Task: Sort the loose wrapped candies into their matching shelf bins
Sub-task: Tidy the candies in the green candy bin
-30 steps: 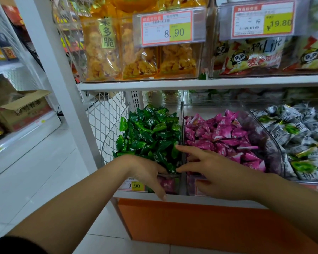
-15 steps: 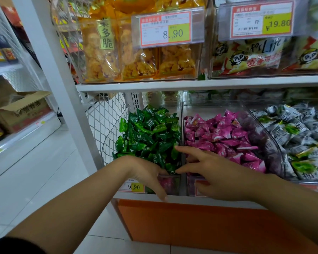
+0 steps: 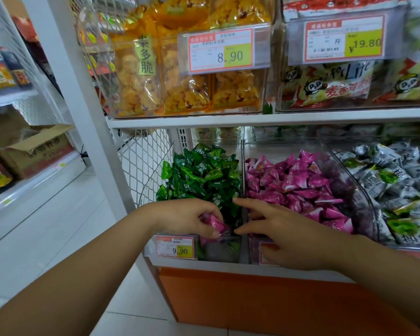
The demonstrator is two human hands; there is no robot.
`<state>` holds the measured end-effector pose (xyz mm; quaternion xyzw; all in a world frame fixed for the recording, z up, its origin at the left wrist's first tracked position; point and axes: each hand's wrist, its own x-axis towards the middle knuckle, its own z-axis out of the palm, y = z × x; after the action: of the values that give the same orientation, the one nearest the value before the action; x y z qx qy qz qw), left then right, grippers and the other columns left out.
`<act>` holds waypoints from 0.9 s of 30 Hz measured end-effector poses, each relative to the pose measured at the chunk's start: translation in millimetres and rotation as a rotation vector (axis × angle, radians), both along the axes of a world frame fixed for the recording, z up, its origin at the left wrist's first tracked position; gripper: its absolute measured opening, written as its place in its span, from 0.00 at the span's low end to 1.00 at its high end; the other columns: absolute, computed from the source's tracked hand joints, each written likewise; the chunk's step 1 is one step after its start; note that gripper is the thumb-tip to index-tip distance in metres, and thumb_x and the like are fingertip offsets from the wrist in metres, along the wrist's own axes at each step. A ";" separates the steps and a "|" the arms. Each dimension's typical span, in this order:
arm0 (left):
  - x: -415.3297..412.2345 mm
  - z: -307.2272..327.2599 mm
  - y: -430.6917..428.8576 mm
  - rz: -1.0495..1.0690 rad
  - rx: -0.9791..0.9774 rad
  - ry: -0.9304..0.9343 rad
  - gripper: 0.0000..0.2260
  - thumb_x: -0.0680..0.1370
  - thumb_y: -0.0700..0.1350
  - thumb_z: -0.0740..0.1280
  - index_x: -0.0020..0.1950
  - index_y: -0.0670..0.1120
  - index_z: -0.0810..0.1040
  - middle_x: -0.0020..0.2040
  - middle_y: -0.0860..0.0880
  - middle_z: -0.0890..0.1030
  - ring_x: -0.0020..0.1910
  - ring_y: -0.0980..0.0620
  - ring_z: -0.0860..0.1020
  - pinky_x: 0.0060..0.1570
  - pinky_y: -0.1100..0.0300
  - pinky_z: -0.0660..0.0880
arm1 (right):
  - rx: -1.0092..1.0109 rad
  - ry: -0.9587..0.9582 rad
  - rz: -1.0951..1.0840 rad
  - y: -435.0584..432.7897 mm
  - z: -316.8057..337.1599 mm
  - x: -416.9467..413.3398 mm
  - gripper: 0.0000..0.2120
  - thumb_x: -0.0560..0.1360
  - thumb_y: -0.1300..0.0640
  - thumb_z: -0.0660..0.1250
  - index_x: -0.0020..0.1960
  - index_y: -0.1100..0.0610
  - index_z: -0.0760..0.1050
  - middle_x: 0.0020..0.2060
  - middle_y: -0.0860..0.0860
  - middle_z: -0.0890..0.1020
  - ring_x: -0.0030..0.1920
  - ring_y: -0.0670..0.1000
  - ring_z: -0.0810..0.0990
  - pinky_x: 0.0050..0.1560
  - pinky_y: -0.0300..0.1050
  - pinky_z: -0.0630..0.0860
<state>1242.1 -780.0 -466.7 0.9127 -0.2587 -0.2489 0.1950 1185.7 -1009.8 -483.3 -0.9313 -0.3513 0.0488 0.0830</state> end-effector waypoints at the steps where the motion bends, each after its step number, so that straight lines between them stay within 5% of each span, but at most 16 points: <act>1: -0.5 1.3 3.1 0.013 -0.010 -0.016 0.07 0.76 0.53 0.69 0.52 0.58 0.74 0.45 0.54 0.79 0.43 0.55 0.77 0.46 0.59 0.73 | 0.006 0.000 -0.001 0.2 0.6 -0.1 0.24 0.77 0.55 0.60 0.71 0.40 0.63 0.73 0.33 0.38 0.72 0.50 0.60 0.65 0.47 0.67; 4: -6.6 7.3 12.8 0.096 -0.095 -0.015 0.07 0.77 0.52 0.66 0.54 0.54 0.75 0.48 0.50 0.79 0.44 0.55 0.78 0.44 0.60 0.76 | 0.070 -0.029 0.004 -3.4 -0.3 -0.9 0.22 0.78 0.54 0.60 0.70 0.41 0.66 0.74 0.34 0.42 0.72 0.46 0.60 0.60 0.41 0.68; 7: -16.3 17.7 17.8 0.186 -0.210 -0.041 0.07 0.79 0.51 0.63 0.55 0.52 0.74 0.49 0.49 0.79 0.46 0.57 0.79 0.45 0.62 0.79 | 0.190 -0.126 0.002 -16.0 -4.9 -2.9 0.16 0.79 0.54 0.60 0.65 0.43 0.73 0.73 0.36 0.56 0.71 0.42 0.60 0.65 0.38 0.66; 11: -27.3 30.1 -2.7 0.254 -0.343 -0.236 0.06 0.79 0.52 0.62 0.55 0.55 0.73 0.47 0.50 0.81 0.44 0.51 0.81 0.47 0.52 0.79 | 0.302 -0.306 -0.061 -41.8 -9.3 -5.7 0.11 0.74 0.57 0.67 0.54 0.49 0.81 0.59 0.45 0.79 0.59 0.42 0.73 0.57 0.34 0.67; 15: -28.4 30.3 -59.0 0.209 -0.378 -0.425 0.09 0.79 0.55 0.60 0.58 0.55 0.71 0.42 0.58 0.76 0.36 0.65 0.75 0.32 0.69 0.68 | 0.328 -0.324 -0.174 -65.5 -4.8 -10.9 0.11 0.72 0.57 0.66 0.52 0.51 0.82 0.50 0.45 0.83 0.51 0.43 0.78 0.55 0.33 0.67; 23: 2.4 5.1 -139.3 0.036 -0.128 -0.672 0.20 0.81 0.56 0.56 0.71 0.53 0.65 0.68 0.49 0.72 0.65 0.49 0.71 0.62 0.51 0.69 | 0.280 -0.274 -0.287 -98.6 0.8 -22.4 0.12 0.71 0.55 0.64 0.51 0.51 0.82 0.45 0.45 0.83 0.46 0.45 0.79 0.50 0.33 0.68; 27: 9.7 12.5 -127.6 0.069 -0.146 -0.714 0.17 0.81 0.53 0.57 0.70 0.54 0.68 0.68 0.51 0.73 0.63 0.50 0.73 0.64 0.50 0.68 | 0.277 -0.266 -0.292 -103.5 -1.0 -21.5 0.11 0.73 0.56 0.66 0.54 0.51 0.81 0.49 0.45 0.83 0.50 0.47 0.78 0.53 0.38 0.73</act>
<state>1251.8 -907.6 -454.2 0.9339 -0.2966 0.1115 0.1655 1164.2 -1113.3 -484.3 -0.9501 -0.2242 -0.1354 0.1693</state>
